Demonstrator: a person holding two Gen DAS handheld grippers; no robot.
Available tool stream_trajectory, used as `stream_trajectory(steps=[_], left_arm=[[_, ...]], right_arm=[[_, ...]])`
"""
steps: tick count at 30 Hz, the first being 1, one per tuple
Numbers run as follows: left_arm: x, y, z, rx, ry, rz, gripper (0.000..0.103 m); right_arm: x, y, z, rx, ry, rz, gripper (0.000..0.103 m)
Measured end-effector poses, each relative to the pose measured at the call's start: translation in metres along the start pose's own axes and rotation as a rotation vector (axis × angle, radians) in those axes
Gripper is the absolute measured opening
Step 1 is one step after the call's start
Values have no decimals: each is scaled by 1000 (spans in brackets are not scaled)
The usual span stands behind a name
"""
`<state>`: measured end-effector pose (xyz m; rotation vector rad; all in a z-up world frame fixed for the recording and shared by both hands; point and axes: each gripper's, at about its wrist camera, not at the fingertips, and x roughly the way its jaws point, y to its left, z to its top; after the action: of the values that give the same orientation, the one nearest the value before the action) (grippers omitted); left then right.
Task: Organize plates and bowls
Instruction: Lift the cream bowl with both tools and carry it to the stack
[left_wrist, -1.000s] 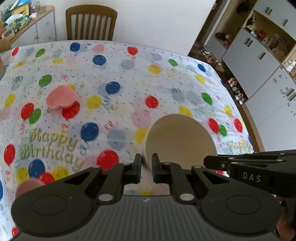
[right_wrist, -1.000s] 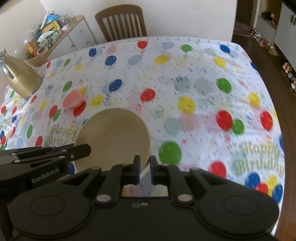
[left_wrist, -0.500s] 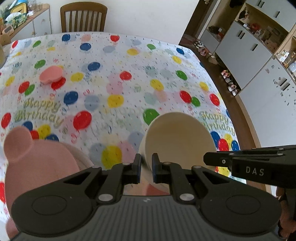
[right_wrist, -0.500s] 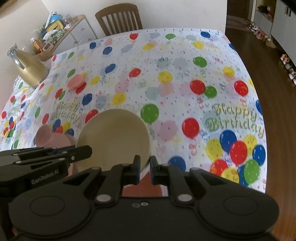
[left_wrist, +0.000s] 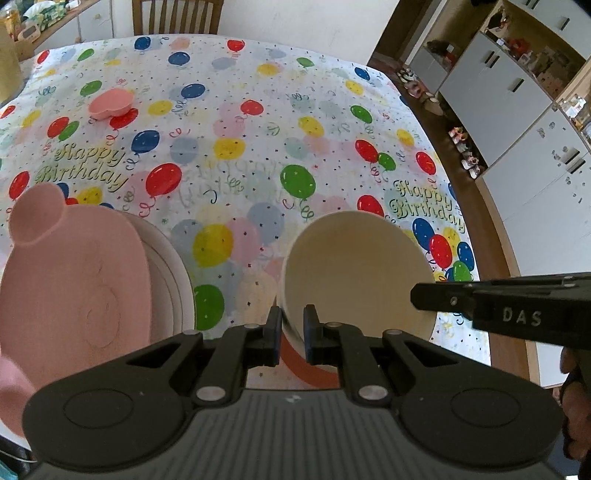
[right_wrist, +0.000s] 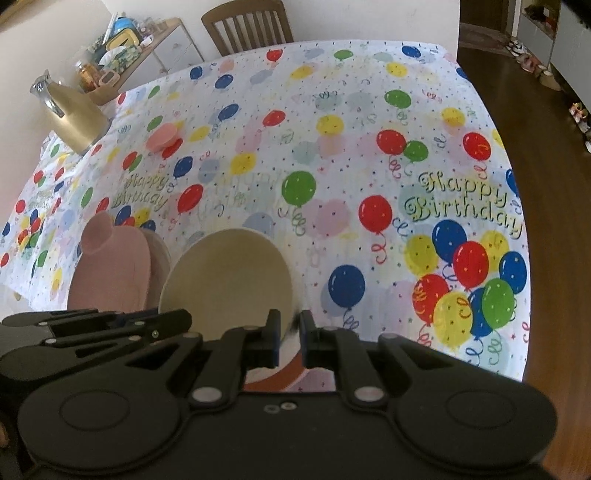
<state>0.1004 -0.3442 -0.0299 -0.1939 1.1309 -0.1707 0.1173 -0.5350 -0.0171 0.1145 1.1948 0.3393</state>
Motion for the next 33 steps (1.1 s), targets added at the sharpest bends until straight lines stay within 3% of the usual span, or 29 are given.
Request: stream_trajectory(steps=[33], left_arm=[[18,1,-10,-17,52,21,11]], right_arm=[[20,-7,-11,19,47,19,13]])
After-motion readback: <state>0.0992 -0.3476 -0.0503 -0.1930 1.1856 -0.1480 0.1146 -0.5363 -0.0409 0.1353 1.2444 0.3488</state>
